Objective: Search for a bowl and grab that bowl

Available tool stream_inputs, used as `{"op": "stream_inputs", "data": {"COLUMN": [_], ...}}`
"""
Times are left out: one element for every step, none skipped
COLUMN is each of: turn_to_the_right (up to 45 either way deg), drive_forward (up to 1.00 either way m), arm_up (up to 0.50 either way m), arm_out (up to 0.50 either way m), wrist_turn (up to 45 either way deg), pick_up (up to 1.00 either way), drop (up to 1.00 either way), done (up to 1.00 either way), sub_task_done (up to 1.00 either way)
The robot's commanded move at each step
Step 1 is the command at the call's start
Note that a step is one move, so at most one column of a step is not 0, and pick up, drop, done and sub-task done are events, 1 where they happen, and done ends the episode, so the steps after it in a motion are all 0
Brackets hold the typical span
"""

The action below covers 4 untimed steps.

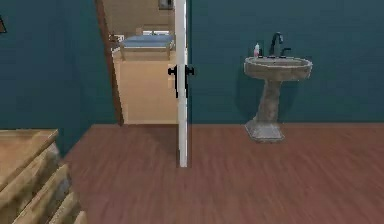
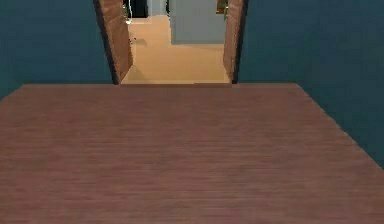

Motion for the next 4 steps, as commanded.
{"op": "stream_inputs", "data": {"turn_to_the_right": [0.0,-9.0,0.0,-45.0], "drive_forward": [1.00,0.00,0.15,0.00], "arm_up": [0.00,0.00,0.00,0.00], "arm_out": [0.00,0.00,0.00,0.00], "wrist_turn": [0.0,0.0,0.0,0.0], "pick_up": [0.00,0.00,0.00,0.00], "drop": [0.00,0.00,0.00,0.00], "done": [0.00,0.00,0.00,0.00], "sub_task_done": [0.00,0.00,0.00,0.00]}}
